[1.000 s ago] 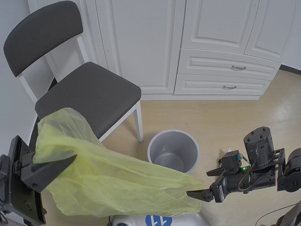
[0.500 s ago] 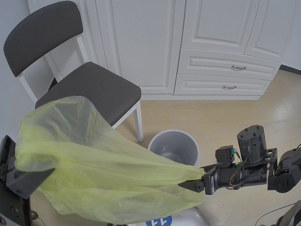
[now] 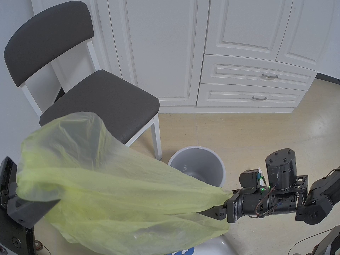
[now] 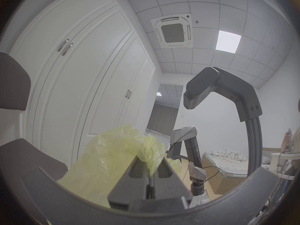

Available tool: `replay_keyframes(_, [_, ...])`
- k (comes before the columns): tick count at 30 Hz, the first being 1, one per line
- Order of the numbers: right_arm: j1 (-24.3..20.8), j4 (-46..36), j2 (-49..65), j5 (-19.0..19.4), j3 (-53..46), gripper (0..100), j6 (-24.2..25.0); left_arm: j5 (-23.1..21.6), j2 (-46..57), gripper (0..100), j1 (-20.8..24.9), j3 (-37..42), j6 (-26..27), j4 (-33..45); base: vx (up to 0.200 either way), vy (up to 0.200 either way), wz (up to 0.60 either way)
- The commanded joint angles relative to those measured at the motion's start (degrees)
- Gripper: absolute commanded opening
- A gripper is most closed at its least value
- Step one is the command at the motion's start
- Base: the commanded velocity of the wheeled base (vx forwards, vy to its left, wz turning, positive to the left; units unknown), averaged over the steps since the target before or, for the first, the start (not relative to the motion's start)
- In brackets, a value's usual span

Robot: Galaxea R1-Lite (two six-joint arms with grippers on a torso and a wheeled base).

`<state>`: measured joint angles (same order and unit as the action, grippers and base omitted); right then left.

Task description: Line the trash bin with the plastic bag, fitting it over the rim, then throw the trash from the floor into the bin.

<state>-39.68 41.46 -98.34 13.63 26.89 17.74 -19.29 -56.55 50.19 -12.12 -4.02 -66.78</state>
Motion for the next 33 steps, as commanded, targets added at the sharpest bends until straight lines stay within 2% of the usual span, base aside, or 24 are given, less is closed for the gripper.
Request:
replay_keyframes(1, [0.7, -0.1, 0.1, -0.3, -0.2, 100, 0.0, 0.0, -0.2, 0, 0.0, 0.0, 0.0, 0.0, 0.000, 0.000, 0.00])
replay_keyframes(9, [1.1, -0.2, 0.3, -0.3, 0.0, 100, 0.0, 0.0, -0.8, 0, 0.0, 0.3, 0.0, 0.0, 0.000, 0.000, 0.00])
replay_keyframes(10, [1.0, -0.1, 0.1, -0.3, 0.1, 0, 0.0, 0.0, -0.8, 0, 0.0, 0.4, 0.0, 0.0, 0.000, 0.000, 0.00])
replay_keyframes(14, [0.7, 0.0, -0.4, -0.1, 0.3, 0, 0.1, 0.0, -2.2, 0, 0.0, 0.7, -0.4, 0.0, 0.000, 0.000, 0.00])
replay_keyframes(20, [0.3, 0.3, -0.1, -0.3, -0.2, 0, 0.0, 0.0, -4.4, 0, -0.2, 0.4, -5.2, 0.2, 0.000, 0.000, 0.00])
replay_keyframes(26, [1.4, 0.6, 3.5, -2.1, -0.2, 0, -0.3, 0.1, -6.0, 0, -0.7, 0.4, -6.5, 0.3, 0.000, 0.000, 0.00])
replay_keyframes(28, [3.6, -1.8, 6.6, -3.6, 1.4, 0, -0.4, 0.4, -8.6, 0, -0.7, 0.3, -7.2, 0.7, 0.000, 0.000, 0.00])
replay_keyframes(33, [5.8, -8.5, 9.7, -6.1, 5.6, 0, -0.3, 0.7, -12.3, 0, -1.0, 0.2, -7.4, 0.7, 0.000, 0.000, 0.00])
